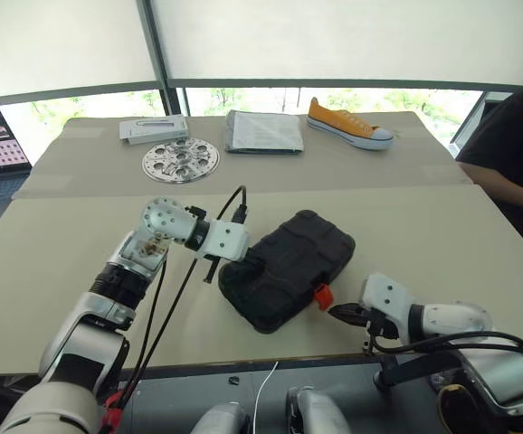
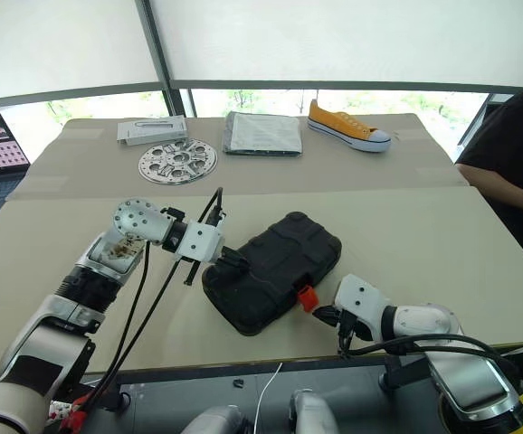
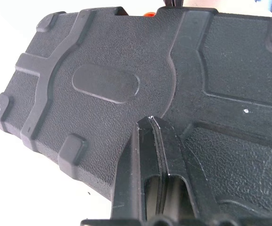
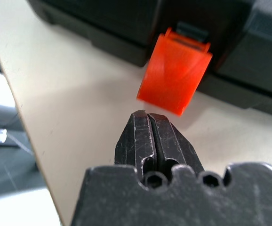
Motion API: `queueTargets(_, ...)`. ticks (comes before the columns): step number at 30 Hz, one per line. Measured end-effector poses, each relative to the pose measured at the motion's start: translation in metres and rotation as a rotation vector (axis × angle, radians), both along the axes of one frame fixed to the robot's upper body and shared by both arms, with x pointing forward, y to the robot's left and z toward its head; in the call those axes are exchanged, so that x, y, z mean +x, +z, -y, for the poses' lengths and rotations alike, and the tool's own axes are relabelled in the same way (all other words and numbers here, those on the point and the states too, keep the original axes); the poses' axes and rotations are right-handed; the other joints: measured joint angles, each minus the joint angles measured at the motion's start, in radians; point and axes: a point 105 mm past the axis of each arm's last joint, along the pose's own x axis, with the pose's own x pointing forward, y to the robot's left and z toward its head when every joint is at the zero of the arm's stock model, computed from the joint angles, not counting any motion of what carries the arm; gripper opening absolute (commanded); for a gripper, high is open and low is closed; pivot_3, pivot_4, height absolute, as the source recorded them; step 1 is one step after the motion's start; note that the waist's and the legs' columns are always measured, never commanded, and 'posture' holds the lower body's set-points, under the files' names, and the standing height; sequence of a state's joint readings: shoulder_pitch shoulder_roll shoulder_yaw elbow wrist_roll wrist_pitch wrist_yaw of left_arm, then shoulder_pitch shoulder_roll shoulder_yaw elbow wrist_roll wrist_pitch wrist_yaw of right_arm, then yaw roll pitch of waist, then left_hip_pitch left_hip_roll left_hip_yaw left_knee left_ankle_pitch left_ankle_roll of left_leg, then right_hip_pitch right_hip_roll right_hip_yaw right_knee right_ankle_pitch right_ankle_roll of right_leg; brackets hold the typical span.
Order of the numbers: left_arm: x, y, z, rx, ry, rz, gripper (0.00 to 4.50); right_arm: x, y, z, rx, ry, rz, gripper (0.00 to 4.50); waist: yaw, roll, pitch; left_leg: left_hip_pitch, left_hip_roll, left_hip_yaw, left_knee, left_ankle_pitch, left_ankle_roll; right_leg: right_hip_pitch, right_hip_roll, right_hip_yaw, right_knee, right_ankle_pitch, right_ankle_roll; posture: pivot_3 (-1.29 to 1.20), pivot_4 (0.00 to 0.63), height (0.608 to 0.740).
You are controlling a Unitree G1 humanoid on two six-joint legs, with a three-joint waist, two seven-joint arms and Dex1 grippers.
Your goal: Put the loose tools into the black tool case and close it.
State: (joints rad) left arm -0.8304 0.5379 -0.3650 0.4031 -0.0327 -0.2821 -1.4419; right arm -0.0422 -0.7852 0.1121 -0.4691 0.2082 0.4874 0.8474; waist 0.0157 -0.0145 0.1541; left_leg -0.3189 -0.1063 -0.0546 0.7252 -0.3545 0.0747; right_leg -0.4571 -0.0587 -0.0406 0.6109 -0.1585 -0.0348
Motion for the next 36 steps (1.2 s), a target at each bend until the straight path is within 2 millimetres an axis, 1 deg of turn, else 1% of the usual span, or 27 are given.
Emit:
queueTargets(3, 0.0, -0.001, 0.004, -0.01, -0.005, -0.003, 0.03, 0.005, 0.003, -0.004, 0.006, -0.002, 0.026, 0.0, 0.001, 0.0, 0.0, 0.0, 0.0, 0.0, 0.0, 0.0, 0.0, 0.0, 0.0, 0.0, 0.0, 0.0, 0.0, 0.0, 0.15, 0.74)
queueTargets(10, -0.001, -0.001, 0.011, -0.013, -0.023, -0.002, 0.03, 0.011, -0.007, -0.011, 0.011, -0.012, 0.006, 0.0, 0.002, 0.0, 0.0, 0.0, 0.0, 0.0, 0.0, 0.0, 0.0, 0.0, 0.0, 0.0, 0.0, 0.0, 0.0, 0.0, 0.15, 0.74)
queueTargets(14, 0.0, -0.001, 0.017, -0.002, -0.042, 0.019, 0.03, 0.016, -0.013, -0.01, 0.001, -0.038, 0.004, 0.0, 0.002, 0.0, 0.0, 0.0, 0.0, 0.0, 0.0, 0.0, 0.0, 0.0, 0.0, 0.0, 0.0, 0.0, 0.0, 0.0, 0.15, 0.74)
queueTargets(18, 0.0, -0.002, 0.021, -0.003, -0.06, 0.035, 0.03, 0.016, -0.013, -0.01, -0.003, -0.043, 0.015, 0.0, 0.002, 0.0, 0.0, 0.0, 0.0, 0.0, 0.0, 0.0, 0.0, 0.0, 0.0, 0.0, 0.0, 0.0, 0.0, 0.0, 0.15, 0.74)
queueTargets(22, 0.0, -0.002, 0.023, -0.004, -0.079, 0.056, 0.03, 0.017, -0.012, -0.014, 0.038, -0.06, 0.025, 0.0, -0.003, 0.0, 0.0, 0.0, 0.0, 0.0, 0.0, 0.0, 0.0, -0.001, 0.0, 0.0, 0.0, 0.0, 0.0, 0.0, 0.15, 0.74)
queueTargets(27, 0.002, -0.001, 0.023, 0.0, -0.083, 0.075, 0.03, 0.02, 0.0, -0.012, 0.108, -0.109, 0.032, 0.0, -0.008, 0.0, 0.0, -0.001, 0.0, 0.0, -0.001, 0.0, 0.0, -0.002, 0.001, 0.001, 0.0, 0.0, 0.0, 0.0, 0.15, 0.74)
queueTargets(29, 0.004, -0.001, 0.023, 0.007, -0.082, 0.086, 0.03, 0.024, 0.011, -0.01, 0.141, -0.14, 0.07, 0.0, -0.01, 0.0, 0.0, 0.0, 0.0, 0.001, -0.002, 0.0, 0.0, -0.002, 0.001, 0.001, 0.0, 0.0, 0.0, 0.0, 0.15, 0.74)
queueTargets(30, 0.004, -0.002, 0.022, 0.012, -0.082, 0.087, 0.03, 0.026, 0.022, -0.011, 0.161, -0.143, 0.106, 0.0, -0.011, 0.001, 0.0, 0.001, 0.0, 0.001, -0.003, 0.0, 0.0, -0.002, 0.001, 0.002, 0.0, 0.0, 0.0, 0.0, 0.15, 0.74)
queueTargets(32, 0.004, -0.003, 0.027, 0.007, -0.095, 0.09, 0.03, 0.027, 0.043, -0.022, 0.189, -0.093, 0.186, 0.0, -0.007, 0.002, -0.002, 0.002, 0.0, 0.001, -0.005, 0.0, 0.0, -0.001, 0.001, 0.001, -0.001, 0.0, 0.0, 0.0, 0.15, 0.74)
queueTargets(34, 0.003, -0.003, 0.029, 0.004, -0.102, 0.094, 0.03, 0.025, 0.044, -0.026, 0.19, -0.076, 0.197, 0.0, -0.001, 0.002, -0.002, 0.002, 0.0, 0.0, -0.006, 0.0, 0.0, -0.001, 0.001, 0.001, -0.001, -0.001, 0.0, 0.0, 0.15, 0.74)
queueTargets(36, 0.002, -0.004, 0.031, 0.005, -0.111, 0.097, 0.03, 0.021, 0.04, -0.023, 0.172, -0.073, 0.185, 0.0, 0.003, 0.003, -0.003, 0.002, -0.001, 0.0, -0.006, 0.0, 0.0, -0.001, 0.001, 0.001, -0.001, -0.001, 0.0, 0.0, 0.15, 0.74)
